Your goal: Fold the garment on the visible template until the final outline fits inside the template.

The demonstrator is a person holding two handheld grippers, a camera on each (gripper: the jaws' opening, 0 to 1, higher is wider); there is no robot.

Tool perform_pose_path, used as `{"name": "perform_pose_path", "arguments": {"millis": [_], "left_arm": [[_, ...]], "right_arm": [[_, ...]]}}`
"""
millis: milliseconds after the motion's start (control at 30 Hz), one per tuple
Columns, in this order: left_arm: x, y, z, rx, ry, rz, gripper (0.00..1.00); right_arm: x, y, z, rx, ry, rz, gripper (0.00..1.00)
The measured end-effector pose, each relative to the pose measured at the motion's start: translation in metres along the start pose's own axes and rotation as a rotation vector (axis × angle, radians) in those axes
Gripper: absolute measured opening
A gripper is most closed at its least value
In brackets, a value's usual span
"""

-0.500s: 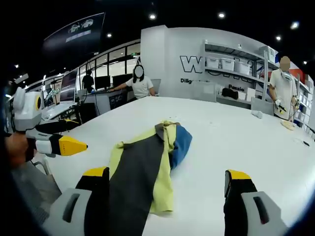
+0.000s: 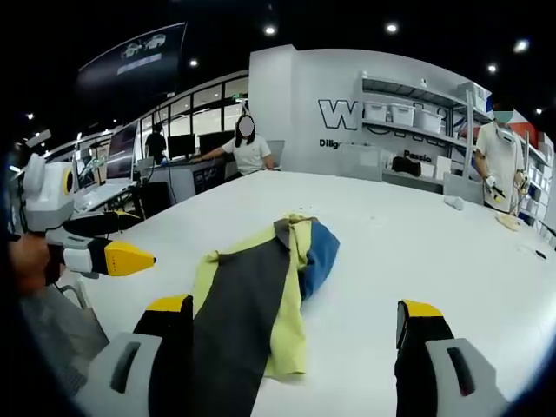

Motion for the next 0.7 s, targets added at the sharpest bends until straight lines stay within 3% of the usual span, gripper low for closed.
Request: {"name": "perform_pose_path", "arguments": {"millis": [300, 433, 700], "left_arm": [[-0.0002, 0.0, -0.0007, -0.003, -0.003, -0.001, 0.89], [0.0002, -0.001, 0.0004, -0.019, 0.012, 0.02, 0.82], [0.001, -0.0017, 0.0047, -0.053, 0.026, 0.043, 0.78]], "right_arm": [[-0.0012, -0.0004, -0.001, 0.003, -0.007, 0.001, 0.99], [-0.0016, 0.0001, -0.0016, 0.001, -0.011, -0.003, 0.99], [-0.0027, 0.0021, -0.0014, -0.003, -0.012, -0.011, 0.98]]}}
Point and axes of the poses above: the point that each gripper's makers call its tool centre point, and the gripper's own axes: x roughly backward along the fingers, z roughly to its right, y roughly out of its underside, the point moved 8 cm from there along x, roughly backward along the fingers, and after that the axes turned 11 degrees about x, right-handed, at the moved point
